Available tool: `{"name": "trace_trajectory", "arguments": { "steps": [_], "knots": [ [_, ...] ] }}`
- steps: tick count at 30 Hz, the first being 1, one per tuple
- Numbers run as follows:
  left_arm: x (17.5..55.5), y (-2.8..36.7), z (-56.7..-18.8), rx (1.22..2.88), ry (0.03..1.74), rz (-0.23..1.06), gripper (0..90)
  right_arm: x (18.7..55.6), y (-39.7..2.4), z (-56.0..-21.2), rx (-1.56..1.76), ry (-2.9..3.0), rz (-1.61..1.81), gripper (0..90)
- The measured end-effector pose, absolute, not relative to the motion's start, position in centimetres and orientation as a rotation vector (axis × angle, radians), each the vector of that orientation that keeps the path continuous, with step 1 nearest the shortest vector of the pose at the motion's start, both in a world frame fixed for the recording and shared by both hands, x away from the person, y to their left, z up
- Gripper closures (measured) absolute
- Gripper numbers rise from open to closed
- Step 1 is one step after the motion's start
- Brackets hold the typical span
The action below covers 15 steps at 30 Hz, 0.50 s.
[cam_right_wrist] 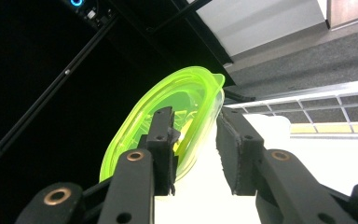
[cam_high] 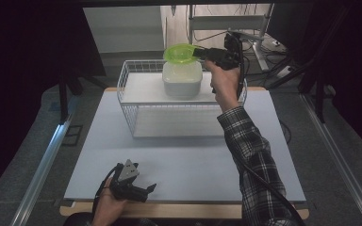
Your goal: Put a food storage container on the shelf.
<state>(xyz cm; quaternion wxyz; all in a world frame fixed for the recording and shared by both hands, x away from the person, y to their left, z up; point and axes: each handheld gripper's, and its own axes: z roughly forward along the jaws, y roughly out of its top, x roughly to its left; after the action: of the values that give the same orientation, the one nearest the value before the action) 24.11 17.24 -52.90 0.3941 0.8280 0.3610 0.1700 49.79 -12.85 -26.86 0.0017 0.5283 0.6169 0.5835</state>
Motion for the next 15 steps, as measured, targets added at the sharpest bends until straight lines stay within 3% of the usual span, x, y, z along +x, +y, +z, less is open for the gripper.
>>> {"name": "trace_trajectory", "arguments": {
  "steps": [8, 15],
  "knots": [
    [24.13, 17.22, -52.91, 2.100, 0.916, 0.432, 0.9, 50.01, -13.09, -26.66, 1.623, 1.961, 1.815, 47.9],
    [24.15, 17.13, -52.98, 2.108, 0.916, 0.428, 0.9, 50.00, -13.35, -26.54, 1.603, 1.971, 1.845, 53.4]
  ]
}}
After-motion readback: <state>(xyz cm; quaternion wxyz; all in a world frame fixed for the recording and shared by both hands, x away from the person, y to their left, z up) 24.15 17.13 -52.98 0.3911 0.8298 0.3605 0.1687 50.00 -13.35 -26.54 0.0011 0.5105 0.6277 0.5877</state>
